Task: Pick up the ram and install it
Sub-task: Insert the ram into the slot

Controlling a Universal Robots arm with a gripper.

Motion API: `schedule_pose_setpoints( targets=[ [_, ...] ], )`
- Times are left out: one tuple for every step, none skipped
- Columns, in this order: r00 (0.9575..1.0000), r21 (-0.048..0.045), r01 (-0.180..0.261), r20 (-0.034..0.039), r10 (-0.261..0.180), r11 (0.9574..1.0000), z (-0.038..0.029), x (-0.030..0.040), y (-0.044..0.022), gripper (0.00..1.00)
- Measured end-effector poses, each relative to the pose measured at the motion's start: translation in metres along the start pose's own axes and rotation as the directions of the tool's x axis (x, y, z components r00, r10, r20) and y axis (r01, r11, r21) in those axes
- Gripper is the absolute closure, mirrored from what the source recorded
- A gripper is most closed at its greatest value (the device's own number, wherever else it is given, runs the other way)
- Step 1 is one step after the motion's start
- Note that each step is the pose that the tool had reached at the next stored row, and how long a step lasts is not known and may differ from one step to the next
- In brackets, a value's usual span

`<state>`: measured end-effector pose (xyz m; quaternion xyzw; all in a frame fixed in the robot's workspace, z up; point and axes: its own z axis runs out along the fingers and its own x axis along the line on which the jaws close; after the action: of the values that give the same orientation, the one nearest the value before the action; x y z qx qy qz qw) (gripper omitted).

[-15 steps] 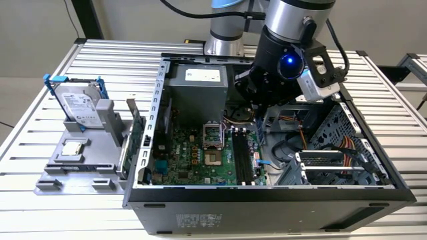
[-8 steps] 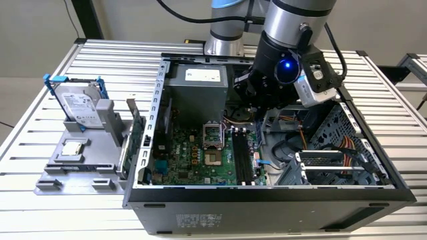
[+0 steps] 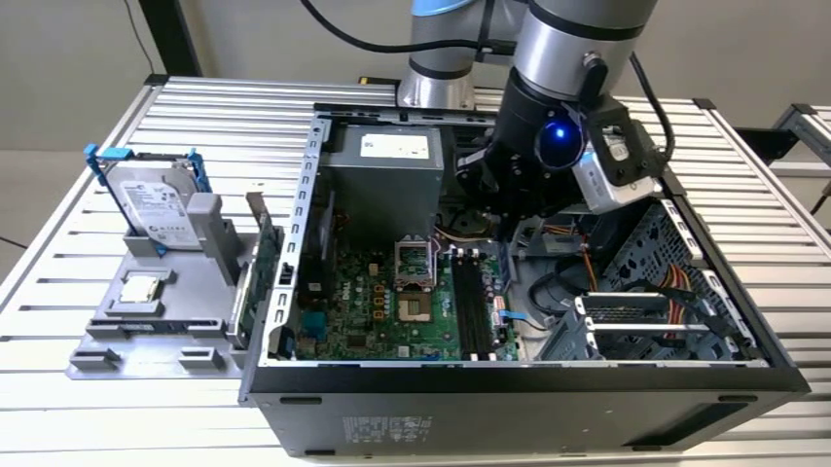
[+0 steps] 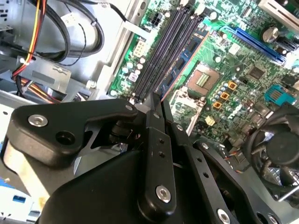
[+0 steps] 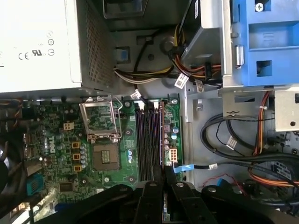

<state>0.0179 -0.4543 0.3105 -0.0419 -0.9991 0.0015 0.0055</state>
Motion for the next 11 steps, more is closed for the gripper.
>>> schedule_pose_setpoints(
  targets=[
    [1.0000,0.0004,0.001,0.0000,-0.001,1.0000,0.0019,-0.0002,0.0000,1.00],
    [1.0000,0.0004,0.004,0.0000,-0.004,1.0000,0.0037,-0.0002,0.0000,1.00],
    [1.0000,0.0005,0.007,0.0001,-0.007,1.0000,0.0054,-0.0003,0.0000,1.00],
    [0.9999,0.0005,0.010,0.0001,-0.010,0.9999,0.0073,-0.0003,0.0000,1.00],
    [0.9999,0.0006,0.013,0.0002,-0.013,0.9999,0.0091,-0.0003,0.0000,1.00],
    [0.9999,0.0007,0.016,0.0003,-0.016,0.9999,0.0108,-0.0004,0.0000,1.00],
    [0.9998,0.0006,0.020,0.0004,-0.020,0.9998,0.0119,-0.0004,0.0000,1.00],
    [0.9997,0.0007,0.023,0.0004,-0.023,0.9997,0.0125,-0.0004,0.0000,1.00],
    [0.9997,0.0007,0.026,0.0005,-0.026,0.9997,0.0132,-0.0004,0.0000,1.00],
    [0.9996,0.0008,0.029,0.0005,-0.029,0.9996,0.0138,-0.0004,0.0000,1.00],
    [0.9995,0.0008,0.032,0.0005,-0.032,0.9995,0.0147,-0.0004,0.0000,1.00]
  ],
)
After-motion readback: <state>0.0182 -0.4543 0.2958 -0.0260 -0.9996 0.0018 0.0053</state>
